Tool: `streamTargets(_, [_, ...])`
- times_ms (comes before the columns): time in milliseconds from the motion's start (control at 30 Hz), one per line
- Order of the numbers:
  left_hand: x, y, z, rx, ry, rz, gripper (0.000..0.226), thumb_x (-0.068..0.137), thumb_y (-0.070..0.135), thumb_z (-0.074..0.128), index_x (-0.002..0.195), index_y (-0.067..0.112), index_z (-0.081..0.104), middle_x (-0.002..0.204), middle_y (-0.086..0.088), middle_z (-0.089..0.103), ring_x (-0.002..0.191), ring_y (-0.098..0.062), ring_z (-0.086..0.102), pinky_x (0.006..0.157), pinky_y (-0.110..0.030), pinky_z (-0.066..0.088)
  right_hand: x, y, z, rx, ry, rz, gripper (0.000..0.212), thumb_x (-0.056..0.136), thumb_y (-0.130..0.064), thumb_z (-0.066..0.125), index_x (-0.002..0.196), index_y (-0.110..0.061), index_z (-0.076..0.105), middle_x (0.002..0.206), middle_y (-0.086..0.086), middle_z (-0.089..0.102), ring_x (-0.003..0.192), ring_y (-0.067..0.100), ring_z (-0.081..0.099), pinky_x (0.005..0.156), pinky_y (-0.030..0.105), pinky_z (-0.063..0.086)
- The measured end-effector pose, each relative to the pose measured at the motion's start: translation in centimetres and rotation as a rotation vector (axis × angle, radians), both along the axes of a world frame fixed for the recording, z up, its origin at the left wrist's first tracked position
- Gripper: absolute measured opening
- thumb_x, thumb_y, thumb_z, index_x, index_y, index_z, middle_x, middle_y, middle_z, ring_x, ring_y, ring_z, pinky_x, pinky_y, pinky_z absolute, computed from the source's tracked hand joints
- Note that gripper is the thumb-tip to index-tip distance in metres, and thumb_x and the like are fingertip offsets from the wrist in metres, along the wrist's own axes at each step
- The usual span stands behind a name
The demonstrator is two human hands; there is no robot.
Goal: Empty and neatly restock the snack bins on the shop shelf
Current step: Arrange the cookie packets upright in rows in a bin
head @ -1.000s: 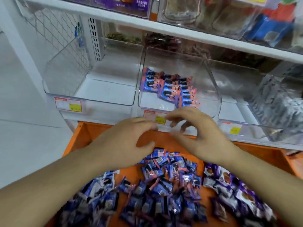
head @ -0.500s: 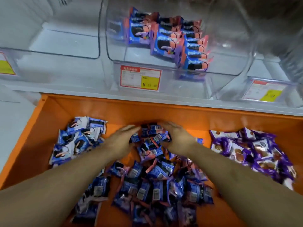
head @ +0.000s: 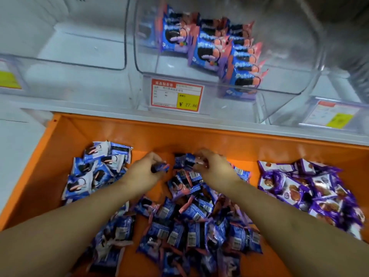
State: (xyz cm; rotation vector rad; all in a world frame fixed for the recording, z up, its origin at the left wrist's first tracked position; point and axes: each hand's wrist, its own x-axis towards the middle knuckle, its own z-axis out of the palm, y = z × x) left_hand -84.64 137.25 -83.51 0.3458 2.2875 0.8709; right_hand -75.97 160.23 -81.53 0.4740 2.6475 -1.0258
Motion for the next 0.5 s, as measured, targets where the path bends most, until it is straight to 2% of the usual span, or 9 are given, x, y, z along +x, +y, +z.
streamTargets(67, [0.0,-0.4,2.7,0.117,-0.199,0.093,0.030,0.099,0.023,0.070,0.125,0.017,0.057,0.121,0.003,0.061,0.110,-0.017,0.064,0.098,-0.037,0.055,0.0,-0.3,3.5,-0.145,-0.083,-0.005,0.031,0.101,-0.019,0.065,0.132,-0.022,0.061,0.108,0.003,0.073,0.081,0.015,0.066,0.068,0.031,0.053])
streamTargets(133, [0.1,-0.7,5.7,0.258,-0.378,0.180,0.033,0.100,0.013,0.068,0.129,0.002,0.059,0.121,-0.010,0.060,0.112,-0.024,0.068,0.098,-0.040,0.059,0.3,-0.5,7.5,-0.321,-0.163,-0.030,0.030,0.099,-0.010,0.067,0.128,-0.016,0.063,0.110,0.010,0.076,0.084,0.018,0.072,0.073,0.030,0.062])
streamTargets(233, [0.9,-0.8,11.1,0.374,-0.467,0.238,0.022,0.100,0.005,0.065,0.117,-0.009,0.063,0.125,-0.025,0.065,0.118,-0.034,0.067,0.097,-0.048,0.060,1.9,-0.8,13.6,-0.485,-0.192,-0.056,0.032,0.096,0.000,0.067,0.126,-0.009,0.063,0.109,0.015,0.075,0.081,0.023,0.076,0.077,0.042,0.065])
streamTargets(300, [2.3,-0.7,15.2,0.451,-0.473,0.249,0.014,0.101,0.002,0.063,0.109,-0.008,0.066,0.121,-0.028,0.070,0.116,-0.034,0.069,0.097,-0.050,0.060,3.4,-1.0,17.5,-0.526,-0.129,-0.074,0.034,0.093,0.004,0.066,0.126,-0.003,0.063,0.106,0.023,0.074,0.084,0.032,0.073,0.081,0.050,0.063])
streamTargets(367, [4.2,-0.8,19.6,0.525,-0.420,0.223,0.013,0.102,0.000,0.060,0.110,-0.003,0.069,0.117,-0.024,0.073,0.110,-0.031,0.073,0.096,-0.047,0.060,5.0,-1.2,21.4,-0.566,-0.066,-0.118,0.030,0.086,-0.002,0.069,0.116,-0.001,0.068,0.102,0.031,0.071,0.085,0.040,0.067,0.080,0.053,0.062])
streamTargets(433, [5.8,-0.9,23.5,0.624,-0.331,0.228,0.017,0.103,0.000,0.056,0.114,0.002,0.070,0.115,-0.021,0.075,0.104,-0.032,0.075,0.090,-0.042,0.063,6.4,-1.3,25.1,-0.563,0.011,-0.135,0.028,0.078,-0.011,0.069,0.105,-0.004,0.072,0.094,0.028,0.071,0.081,0.038,0.064,0.066,0.041,0.060])
streamTargets(500, [7.0,-1.1,26.9,0.730,-0.273,0.278,0.018,0.105,0.001,0.053,0.111,0.002,0.070,0.112,-0.024,0.075,0.101,-0.035,0.075,0.082,-0.039,0.065,7.6,-1.2,28.2,-0.490,0.133,-0.146,0.019,0.088,-0.006,0.067,0.105,-0.012,0.073,0.089,0.023,0.071,0.075,0.033,0.063,0.057,0.033,0.054])
